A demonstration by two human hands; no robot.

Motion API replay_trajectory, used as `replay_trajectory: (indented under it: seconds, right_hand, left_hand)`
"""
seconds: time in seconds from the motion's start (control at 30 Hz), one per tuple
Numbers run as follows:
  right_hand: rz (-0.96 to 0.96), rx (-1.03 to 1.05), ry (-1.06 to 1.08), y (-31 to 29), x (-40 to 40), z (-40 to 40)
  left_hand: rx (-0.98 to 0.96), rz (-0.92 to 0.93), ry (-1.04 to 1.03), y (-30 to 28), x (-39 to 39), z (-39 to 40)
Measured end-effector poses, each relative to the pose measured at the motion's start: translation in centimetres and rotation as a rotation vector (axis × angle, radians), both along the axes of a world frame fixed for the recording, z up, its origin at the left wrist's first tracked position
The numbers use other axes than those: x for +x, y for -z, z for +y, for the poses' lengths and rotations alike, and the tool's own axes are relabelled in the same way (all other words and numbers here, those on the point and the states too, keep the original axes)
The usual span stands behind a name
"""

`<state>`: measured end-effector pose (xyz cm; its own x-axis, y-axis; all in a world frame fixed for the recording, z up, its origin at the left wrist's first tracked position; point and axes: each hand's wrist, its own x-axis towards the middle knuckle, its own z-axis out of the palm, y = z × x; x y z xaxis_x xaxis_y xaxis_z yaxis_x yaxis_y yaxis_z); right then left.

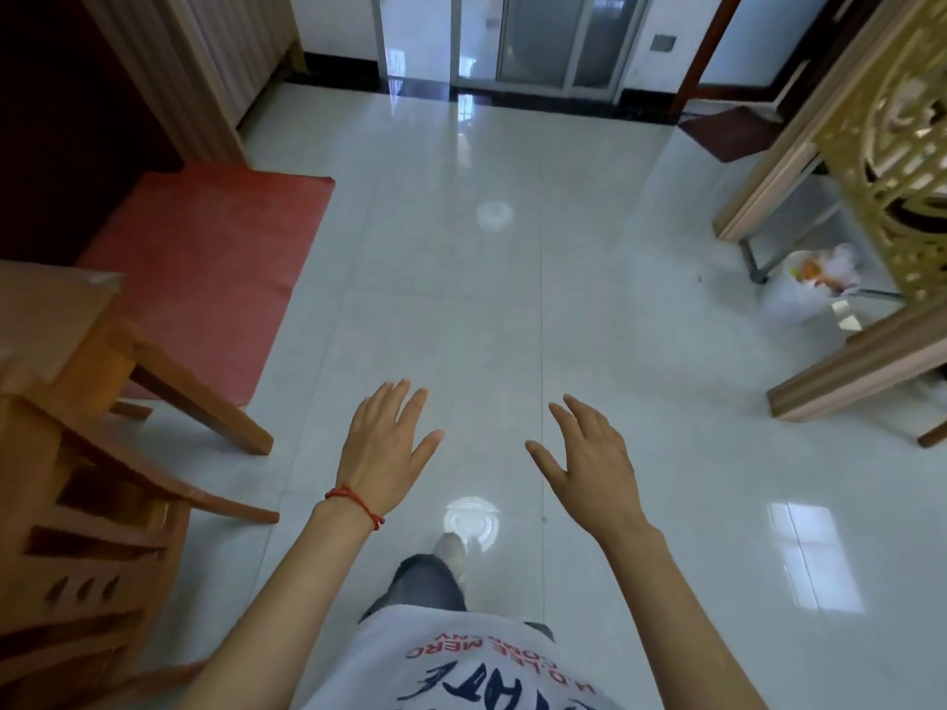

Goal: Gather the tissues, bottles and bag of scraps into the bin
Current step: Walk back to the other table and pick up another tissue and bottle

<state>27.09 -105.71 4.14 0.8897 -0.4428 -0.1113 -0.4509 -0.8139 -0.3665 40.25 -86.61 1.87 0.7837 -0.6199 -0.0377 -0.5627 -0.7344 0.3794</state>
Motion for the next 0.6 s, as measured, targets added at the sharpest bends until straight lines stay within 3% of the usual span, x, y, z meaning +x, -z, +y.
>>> replay_trajectory:
  seconds: [0.33, 0.6]
  right_hand:
    - [-0.032, -0.002, -0.003, -0.9, 13.1, -7.4]
    - [-0.047, 0.005, -0.102, 0.0, 24.6, -14.0]
  left_hand:
    - [0.006, -0.021, -0.009, -1.3, 13.2, -7.5]
    - [0.025, -0.028, -0.128, -0.6, 22.2, -12.6]
